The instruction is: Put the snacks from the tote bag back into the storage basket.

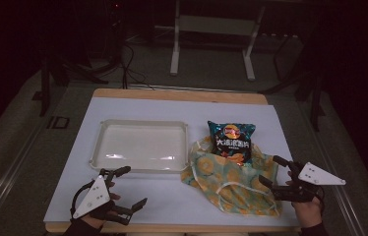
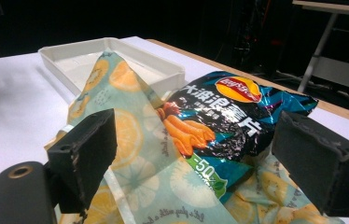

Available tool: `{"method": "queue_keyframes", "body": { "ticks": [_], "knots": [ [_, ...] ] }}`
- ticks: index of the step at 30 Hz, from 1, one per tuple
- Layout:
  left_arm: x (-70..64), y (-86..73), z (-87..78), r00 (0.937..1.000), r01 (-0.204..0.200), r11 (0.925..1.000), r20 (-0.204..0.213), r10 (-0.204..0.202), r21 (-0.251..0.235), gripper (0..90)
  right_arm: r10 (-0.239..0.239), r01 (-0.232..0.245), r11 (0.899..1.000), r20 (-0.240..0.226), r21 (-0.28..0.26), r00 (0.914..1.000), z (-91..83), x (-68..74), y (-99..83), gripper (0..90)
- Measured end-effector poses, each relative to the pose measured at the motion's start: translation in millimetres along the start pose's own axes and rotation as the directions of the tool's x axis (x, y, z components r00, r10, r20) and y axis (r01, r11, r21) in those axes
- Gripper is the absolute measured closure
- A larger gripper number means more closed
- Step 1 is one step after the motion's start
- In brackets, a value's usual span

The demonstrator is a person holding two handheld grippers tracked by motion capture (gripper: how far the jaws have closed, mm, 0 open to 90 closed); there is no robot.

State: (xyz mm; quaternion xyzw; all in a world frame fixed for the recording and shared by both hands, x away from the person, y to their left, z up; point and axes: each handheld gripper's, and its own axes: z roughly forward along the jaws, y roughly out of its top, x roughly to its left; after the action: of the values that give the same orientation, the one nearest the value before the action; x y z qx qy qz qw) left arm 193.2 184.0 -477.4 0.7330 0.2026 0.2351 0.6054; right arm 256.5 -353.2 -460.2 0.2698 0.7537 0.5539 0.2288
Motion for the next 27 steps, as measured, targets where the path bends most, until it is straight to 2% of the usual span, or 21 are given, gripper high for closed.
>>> {"method": "queue_keyframes", "body": {
  "ticks": [4,8,11,13,17,19,25,27],
  "knots": [
    [1.1,-1.0,0.6,1.0,0.0,1.0,-0.002,0.0,0.007,1.6,-0.029,0.03,0.999,-0.012,0.018,0.9995,1.4,2.7,5.2,13.9],
    [1.3,-1.9,1.1,1.0,0.002,1.0,-0.003,-0.002,0.009,1.5,-0.04,0.04,0.999,-0.007,0.007,0.9992,1.6,3.2,10.6,13.8],
    [1.5,-2.9,1.7,1.0,0.001,0.9999,-0.009,-0.001,0.015,1.6,-0.041,0.041,0.999,-0.008,0.01,0.9991,1.9,2.5,12.5,13.8],
    [0.3,-3.3,2.0,0.9999,0.0,0.9999,-0.016,0.0,0.017,1.5,-0.035,0.035,0.999,0.015,0.003,0.9993,0.5,0.5,20.4,13.5],
    [-3.1,-3.1,1.6,0.9997,0.001,0.9996,-0.024,-0.001,0.028,1.5,-0.031,0.031,0.999,0.014,0.01,0.9994,0.5,-4.9,30.4,11.4],
    [-5.2,-3.2,1.6,0.9996,0.007,0.9994,-0.026,-0.006,0.035,1.5,-0.044,0.043,0.999,0.041,0.016,0.9982,0.8,-6.5,34.2,11.2],
    [-8.9,-2.7,1.7,0.9991,0.016,0.9989,-0.04,-0.014,0.043,1.5,-0.043,0.041,0.999,0.079,0.025,0.9959,3.8,-12.2,46.9,10.7],
    [-9.9,-2.7,1.9,0.9987,0.02,0.9987,-0.047,-0.018,0.048,1.6,-0.044,0.042,0.999,0.11,0.024,0.9929,6.1,-13.2,51.6,10.5]
  ]
}}
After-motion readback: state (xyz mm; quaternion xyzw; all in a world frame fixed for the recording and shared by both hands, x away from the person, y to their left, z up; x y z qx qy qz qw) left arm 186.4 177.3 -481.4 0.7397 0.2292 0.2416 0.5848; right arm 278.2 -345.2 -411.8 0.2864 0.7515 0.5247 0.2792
